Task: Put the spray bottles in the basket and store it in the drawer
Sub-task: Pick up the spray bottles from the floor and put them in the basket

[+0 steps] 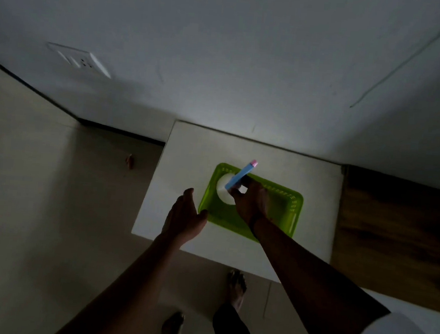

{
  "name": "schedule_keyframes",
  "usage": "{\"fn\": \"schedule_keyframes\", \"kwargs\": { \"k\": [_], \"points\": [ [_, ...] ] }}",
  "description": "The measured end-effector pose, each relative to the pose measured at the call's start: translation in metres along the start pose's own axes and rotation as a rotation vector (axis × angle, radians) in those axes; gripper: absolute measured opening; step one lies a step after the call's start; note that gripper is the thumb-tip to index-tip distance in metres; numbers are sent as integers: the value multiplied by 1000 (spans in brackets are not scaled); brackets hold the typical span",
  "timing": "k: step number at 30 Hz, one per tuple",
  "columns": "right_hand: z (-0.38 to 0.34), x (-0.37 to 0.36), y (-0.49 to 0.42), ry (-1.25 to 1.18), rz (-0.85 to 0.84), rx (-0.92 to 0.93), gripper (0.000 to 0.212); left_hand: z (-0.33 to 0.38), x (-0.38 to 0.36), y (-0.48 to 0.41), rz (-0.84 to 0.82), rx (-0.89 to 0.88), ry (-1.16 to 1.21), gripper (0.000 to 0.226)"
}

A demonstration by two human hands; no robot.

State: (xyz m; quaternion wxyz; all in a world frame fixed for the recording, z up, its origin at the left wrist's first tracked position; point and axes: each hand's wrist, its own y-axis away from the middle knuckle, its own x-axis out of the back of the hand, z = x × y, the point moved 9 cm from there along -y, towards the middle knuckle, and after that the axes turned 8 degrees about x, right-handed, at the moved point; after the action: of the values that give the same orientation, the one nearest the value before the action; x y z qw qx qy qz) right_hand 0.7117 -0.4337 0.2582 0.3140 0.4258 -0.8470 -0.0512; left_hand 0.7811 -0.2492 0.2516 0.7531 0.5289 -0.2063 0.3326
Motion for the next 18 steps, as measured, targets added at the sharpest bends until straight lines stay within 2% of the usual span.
{"fn": "schedule_keyframes", "kwargs": {
  "k": [4, 6, 14, 18],
  "points": [
    [4, -8, -5, -24, -12, 12, 31, -8, -28, -13, -143, 121, 59, 96],
    [6, -11, -6, -46, -18, 12, 33, -10, -41, -14, -181, 157, 80, 97],
    [1, -14, -10, -24, -19, 86, 17, -17, -57, -6, -187, 182, 98, 85],
    [-1, -17, -10, -57, -33, 77, 21, -14, -52, -6, -155, 133, 82, 62]
  ]
}}
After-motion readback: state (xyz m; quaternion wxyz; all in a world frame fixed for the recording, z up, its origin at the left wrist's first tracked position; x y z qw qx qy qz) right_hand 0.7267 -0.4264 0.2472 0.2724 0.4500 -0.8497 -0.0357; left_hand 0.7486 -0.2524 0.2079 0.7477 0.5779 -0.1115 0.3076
